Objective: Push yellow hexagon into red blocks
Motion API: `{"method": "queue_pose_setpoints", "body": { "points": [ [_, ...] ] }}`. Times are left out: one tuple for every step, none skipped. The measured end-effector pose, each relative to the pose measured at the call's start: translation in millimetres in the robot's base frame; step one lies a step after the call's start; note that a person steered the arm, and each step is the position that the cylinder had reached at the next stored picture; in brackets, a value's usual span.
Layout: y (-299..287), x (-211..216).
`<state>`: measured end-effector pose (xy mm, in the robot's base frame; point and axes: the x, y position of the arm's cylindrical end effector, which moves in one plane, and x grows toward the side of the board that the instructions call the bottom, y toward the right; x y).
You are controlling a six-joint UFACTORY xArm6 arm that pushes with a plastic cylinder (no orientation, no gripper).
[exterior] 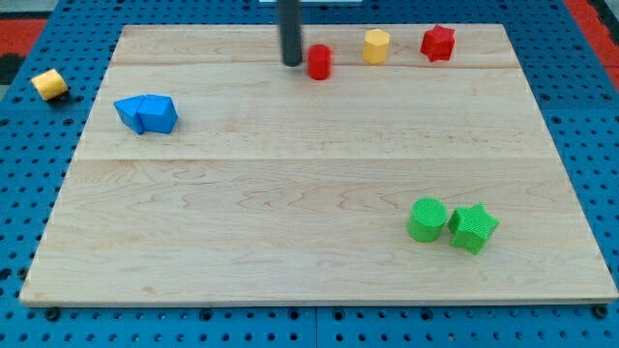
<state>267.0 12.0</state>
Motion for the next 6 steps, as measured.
{"method": "queue_pose_setpoints", "body": {
  "points": [
    [78,6],
    [42,40],
    [85,69],
    [211,45],
    [234,-34],
    [203,-55]
  ]
}}
